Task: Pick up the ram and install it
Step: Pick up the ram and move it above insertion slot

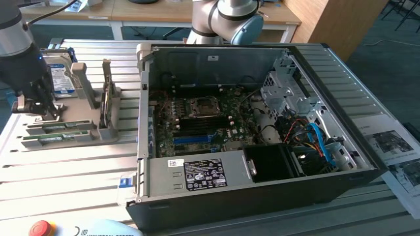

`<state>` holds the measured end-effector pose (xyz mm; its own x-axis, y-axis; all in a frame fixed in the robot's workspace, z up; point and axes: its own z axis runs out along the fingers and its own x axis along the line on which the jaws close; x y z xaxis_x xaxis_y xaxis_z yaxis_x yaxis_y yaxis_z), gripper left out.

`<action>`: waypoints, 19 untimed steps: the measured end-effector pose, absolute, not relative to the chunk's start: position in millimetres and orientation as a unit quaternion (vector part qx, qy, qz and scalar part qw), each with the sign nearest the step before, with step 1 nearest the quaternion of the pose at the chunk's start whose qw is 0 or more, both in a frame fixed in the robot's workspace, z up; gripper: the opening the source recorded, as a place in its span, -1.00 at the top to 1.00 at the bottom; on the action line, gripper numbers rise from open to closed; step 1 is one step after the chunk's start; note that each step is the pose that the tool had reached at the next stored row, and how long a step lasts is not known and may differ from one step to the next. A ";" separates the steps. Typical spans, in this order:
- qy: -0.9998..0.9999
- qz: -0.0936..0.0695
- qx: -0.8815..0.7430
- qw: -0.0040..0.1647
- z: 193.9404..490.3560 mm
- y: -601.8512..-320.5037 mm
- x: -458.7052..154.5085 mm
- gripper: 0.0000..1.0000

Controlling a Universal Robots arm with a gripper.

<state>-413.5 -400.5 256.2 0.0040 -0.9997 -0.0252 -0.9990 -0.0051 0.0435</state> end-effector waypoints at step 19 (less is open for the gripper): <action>-0.705 -0.024 0.708 0.007 239.4 -402.9 -413.5 0.52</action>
<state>-413.5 -402.9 239.4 0.0039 -0.9997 -0.0252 -0.9990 -0.0050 0.0435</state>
